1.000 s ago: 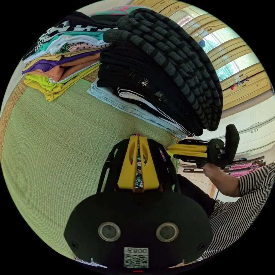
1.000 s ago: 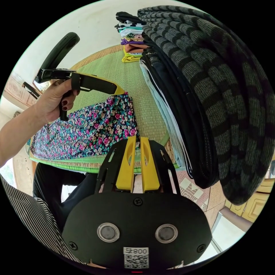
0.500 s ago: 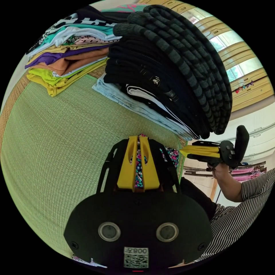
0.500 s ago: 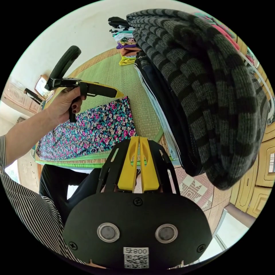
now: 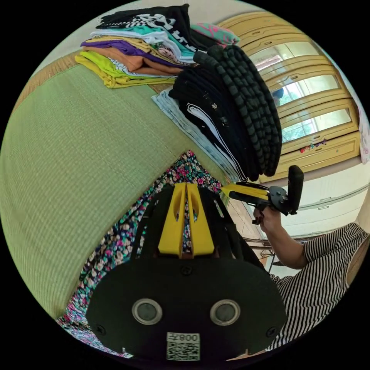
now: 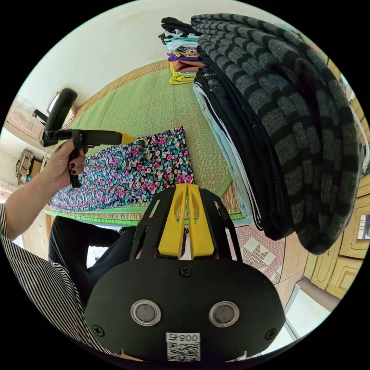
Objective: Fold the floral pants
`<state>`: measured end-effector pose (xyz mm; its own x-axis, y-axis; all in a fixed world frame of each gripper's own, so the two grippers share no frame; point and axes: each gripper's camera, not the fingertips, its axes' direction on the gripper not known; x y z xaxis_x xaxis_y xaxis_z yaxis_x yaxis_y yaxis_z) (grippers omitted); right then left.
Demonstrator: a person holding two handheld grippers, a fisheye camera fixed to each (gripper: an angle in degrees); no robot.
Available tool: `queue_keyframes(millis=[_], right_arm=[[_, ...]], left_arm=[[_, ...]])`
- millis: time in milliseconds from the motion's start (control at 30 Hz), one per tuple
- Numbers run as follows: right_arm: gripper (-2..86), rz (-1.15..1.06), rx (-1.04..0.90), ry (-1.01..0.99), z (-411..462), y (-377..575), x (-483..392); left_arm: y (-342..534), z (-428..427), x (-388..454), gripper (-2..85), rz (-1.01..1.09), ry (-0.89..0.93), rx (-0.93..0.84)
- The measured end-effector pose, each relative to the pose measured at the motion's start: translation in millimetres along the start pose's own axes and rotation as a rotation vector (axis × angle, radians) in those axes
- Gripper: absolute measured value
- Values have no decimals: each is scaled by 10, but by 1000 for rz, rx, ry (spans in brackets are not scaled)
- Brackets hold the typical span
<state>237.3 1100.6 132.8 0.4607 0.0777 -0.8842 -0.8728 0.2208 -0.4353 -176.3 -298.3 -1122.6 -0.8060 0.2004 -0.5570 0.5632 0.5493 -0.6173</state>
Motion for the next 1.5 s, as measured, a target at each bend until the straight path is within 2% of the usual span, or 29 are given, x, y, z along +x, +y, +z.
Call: queue_keyframes(millis=[167,333,433,500,600,800,967,1100,1233,1400,1500], right_arm=[[1,-70,24,-55,-200,-122,-209],[5,-248,23,-232,-184,-452,-841],[12,-391,-20,-355,-49,-756,-1413],[21,-507,-58,-428,81,-1017,-1910],[44,-588,-108,-493,293,-1355,-2453],[65,-653,-278,-610,866,-1942,-3300],[60,-681,-476,-682,1255,-2087,-3628],[43,-736,-427,-763,1057,-1899,-3648],[38,-762,-371,-762,917,-1710,-3657],[35,-815,-381,-713,935,-1536,-3793],[35,-842,-403,-691,950,-1521,-3839]], left_arm=[[1097,-823,-275,15,-151,-49,65],[2503,-1919,-767,17,-491,-191,229],[3092,-2303,-915,11,-614,-338,222],[3384,-2389,-988,7,-680,-348,179],[3770,-2554,-968,4,-684,-263,253],[4218,-2917,-882,4,-653,-256,295],[4552,-3230,-883,9,-657,-200,324],[4890,-3606,-819,30,-663,-147,431],[5133,-3966,-764,63,-652,-102,529],[5164,-4157,-769,62,-668,-147,446],[5242,-4228,-791,24,-725,-216,376]])
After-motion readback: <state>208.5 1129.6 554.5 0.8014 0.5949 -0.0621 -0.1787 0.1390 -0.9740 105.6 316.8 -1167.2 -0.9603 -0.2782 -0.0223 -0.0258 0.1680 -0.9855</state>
